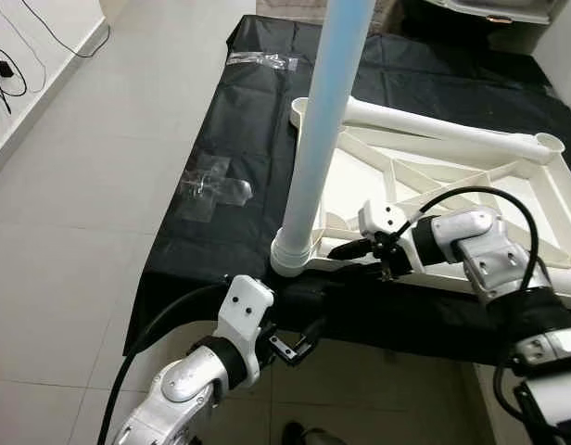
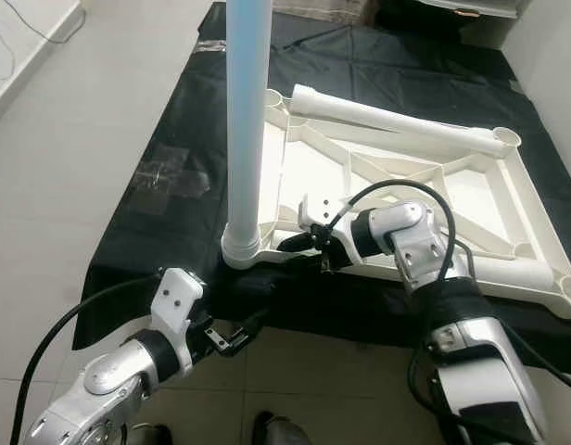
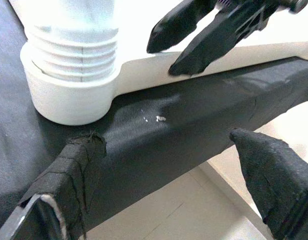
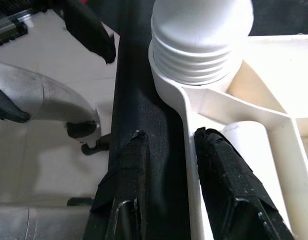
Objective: Building children table
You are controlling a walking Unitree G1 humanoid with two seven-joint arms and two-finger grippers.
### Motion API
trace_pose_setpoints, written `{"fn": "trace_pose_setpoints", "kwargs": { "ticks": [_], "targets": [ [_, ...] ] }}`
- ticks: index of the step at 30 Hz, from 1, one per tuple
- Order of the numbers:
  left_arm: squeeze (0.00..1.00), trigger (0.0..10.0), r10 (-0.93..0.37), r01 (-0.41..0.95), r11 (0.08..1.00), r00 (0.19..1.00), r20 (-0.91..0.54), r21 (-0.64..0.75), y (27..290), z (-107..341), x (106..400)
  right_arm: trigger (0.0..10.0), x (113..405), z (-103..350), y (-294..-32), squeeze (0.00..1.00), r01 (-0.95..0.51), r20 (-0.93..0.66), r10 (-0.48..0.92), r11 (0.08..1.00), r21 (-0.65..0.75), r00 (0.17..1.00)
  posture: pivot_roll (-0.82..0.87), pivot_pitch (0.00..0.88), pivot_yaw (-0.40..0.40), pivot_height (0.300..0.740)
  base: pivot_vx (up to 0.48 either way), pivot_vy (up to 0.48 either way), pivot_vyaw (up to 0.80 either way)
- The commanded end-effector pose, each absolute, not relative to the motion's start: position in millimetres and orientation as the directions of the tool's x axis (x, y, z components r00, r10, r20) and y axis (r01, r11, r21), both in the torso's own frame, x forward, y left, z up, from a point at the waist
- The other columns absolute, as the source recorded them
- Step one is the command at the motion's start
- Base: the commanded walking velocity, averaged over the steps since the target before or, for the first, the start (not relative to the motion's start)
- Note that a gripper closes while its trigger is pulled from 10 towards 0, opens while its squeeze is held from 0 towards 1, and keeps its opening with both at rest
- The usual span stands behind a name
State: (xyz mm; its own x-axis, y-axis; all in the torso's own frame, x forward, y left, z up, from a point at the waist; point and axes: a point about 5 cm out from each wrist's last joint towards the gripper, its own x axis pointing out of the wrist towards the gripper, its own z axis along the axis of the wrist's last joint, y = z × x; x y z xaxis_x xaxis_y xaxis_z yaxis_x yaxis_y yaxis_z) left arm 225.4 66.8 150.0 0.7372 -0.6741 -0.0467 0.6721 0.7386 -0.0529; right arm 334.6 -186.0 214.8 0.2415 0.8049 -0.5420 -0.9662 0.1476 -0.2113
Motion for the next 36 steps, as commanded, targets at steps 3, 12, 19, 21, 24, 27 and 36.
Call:
{"fn": "trace_pose_setpoints", "kwargs": {
  "ticks": [3,12,19,21,24,27,36],
  "targets": [
    [0.0,10.0,-0.681,0.679,0.732,0.729,-0.069,-0.046,66,140,228,10.0,325,215,-204,0.0,-0.955,-0.488,0.822,0.228,-0.188,0.292,0.1,0.148,-0.101,0.74,0.0,0.0,0.0],
    [0.0,10.0,-0.666,0.667,0.745,0.743,-0.066,-0.009,70,135,239,10.0,316,211,-235,0.0,-0.836,-0.296,0.783,0.528,-0.147,0.547,0.1,0.092,-0.088,0.74,0.0,0.0,0.0],
    [0.0,10.0,-0.642,0.644,0.765,0.764,-0.07,0.014,78,127,240,10.0,302,193,-224,1.0,-0.802,-0.209,0.776,0.59,-0.097,0.595,0.11,0.06,-0.085,0.74,0.0,0.0,0.0],
    [0.0,10.0,-0.64,0.642,0.766,0.765,-0.073,0.016,78,125,240,10.0,300,192,-215,0.0,-0.817,-0.174,0.8,0.572,-0.072,0.574,0.11,0.054,-0.085,0.74,0.0,0.0,0.0],
    [0.0,10.0,-0.634,0.636,0.771,0.77,-0.075,0.015,78,123,240,10.0,299,190,-207,0.0,-0.829,-0.159,0.815,0.556,-0.059,0.558,0.11,0.05,-0.085,0.74,0.0,0.0,0.0],
    [0.0,10.0,-0.631,0.633,0.774,0.773,-0.071,0.018,78,123,242,10.0,304,187,-199,0.01,-0.814,-0.153,0.801,0.578,-0.048,0.578,0.11,0.046,-0.088,0.74,0.0,0.0,0.0],
    [0.0,10.0,-0.648,0.65,0.76,0.76,-0.052,0.024,74,124,241,10.0,312,183,-176,0.35,-0.788,-0.12,0.78,0.615,-0.034,0.614,0.11,0.041,-0.096,0.74,0.0,0.0,0.0]
  ]
}}
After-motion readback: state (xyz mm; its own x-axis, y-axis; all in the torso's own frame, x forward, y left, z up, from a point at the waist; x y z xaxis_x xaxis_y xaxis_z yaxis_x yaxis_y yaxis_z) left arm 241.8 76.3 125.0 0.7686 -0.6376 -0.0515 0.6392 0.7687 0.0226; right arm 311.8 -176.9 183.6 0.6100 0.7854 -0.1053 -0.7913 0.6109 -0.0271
